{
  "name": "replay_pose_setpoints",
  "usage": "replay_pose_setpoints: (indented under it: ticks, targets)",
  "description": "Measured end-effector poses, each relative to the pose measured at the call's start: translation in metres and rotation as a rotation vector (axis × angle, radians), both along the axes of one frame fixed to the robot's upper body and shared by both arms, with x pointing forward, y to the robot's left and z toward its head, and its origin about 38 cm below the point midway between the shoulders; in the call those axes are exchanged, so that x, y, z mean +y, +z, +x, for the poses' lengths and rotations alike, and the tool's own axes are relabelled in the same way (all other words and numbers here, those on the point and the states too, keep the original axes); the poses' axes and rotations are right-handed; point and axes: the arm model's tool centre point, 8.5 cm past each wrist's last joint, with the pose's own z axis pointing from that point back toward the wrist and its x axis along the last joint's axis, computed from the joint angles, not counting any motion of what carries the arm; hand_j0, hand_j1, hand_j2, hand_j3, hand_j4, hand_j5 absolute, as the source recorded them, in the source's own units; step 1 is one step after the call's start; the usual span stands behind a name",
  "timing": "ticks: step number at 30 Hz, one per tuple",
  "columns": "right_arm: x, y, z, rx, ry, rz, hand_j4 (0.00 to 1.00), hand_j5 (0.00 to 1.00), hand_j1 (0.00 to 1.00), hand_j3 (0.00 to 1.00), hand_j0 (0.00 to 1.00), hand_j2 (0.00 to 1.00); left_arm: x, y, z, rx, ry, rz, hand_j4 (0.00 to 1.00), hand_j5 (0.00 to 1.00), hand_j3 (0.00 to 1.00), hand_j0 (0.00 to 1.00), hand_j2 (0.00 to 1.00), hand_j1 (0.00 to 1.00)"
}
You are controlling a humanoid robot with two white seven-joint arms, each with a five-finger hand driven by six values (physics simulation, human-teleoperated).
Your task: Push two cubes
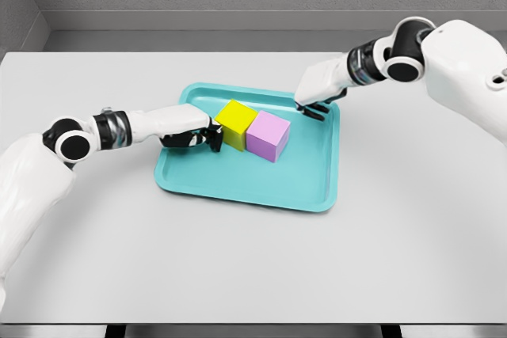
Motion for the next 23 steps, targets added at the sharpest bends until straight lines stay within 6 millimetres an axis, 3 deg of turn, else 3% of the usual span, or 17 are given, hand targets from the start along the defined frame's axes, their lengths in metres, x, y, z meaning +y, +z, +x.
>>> replay_pose_setpoints:
  ticks: [10, 16, 17, 18, 20, 21, 23]
  targets:
    - [-0.003, -0.005, -0.007, 0.007, 0.020, -0.023, 0.18, 0.18, 0.18, 0.18, 0.18, 0.18, 0.000, -0.001, -0.002, 0.005, 0.000, -0.016, 0.36, 0.36, 0.36, 0.36, 0.36, 0.36]
    - [-0.018, 0.013, 0.001, -0.019, -0.028, 0.023, 0.18, 0.18, 0.18, 0.18, 0.18, 0.18, 0.017, 0.025, -0.009, -0.029, -0.012, -0.061, 0.38, 0.38, 0.38, 0.38, 0.38, 0.38]
    - [-0.023, 0.017, 0.004, -0.026, -0.042, 0.033, 0.18, 0.18, 0.18, 0.18, 0.18, 0.18, 0.027, 0.031, -0.014, -0.036, -0.012, -0.067, 0.51, 0.51, 0.51, 0.51, 0.51, 0.51]
    - [-0.030, 0.020, 0.008, -0.029, -0.070, 0.043, 0.18, 0.18, 0.18, 0.18, 0.18, 0.18, 0.042, 0.035, -0.020, -0.038, -0.005, -0.065, 0.96, 0.96, 0.96, 0.96, 0.96, 0.96]
    - [-0.061, 0.020, 0.018, -0.026, -0.168, 0.061, 0.22, 0.22, 0.22, 0.22, 0.22, 0.22, 0.077, 0.037, -0.034, -0.033, 0.047, -0.076, 1.00, 1.00, 1.00, 1.00, 1.00, 1.00]
    - [-0.080, 0.023, 0.022, -0.032, -0.218, 0.071, 0.24, 0.24, 0.24, 0.24, 0.24, 0.24, 0.098, 0.047, -0.036, -0.054, 0.090, -0.083, 1.00, 1.00, 1.00, 1.00, 1.00, 1.00]
    - [-0.120, 0.020, 0.022, -0.027, -0.311, 0.076, 0.37, 0.37, 0.37, 0.37, 0.37, 0.37, 0.127, 0.073, -0.034, -0.111, 0.147, -0.086, 1.00, 1.00, 1.00, 1.00, 1.00, 1.00]
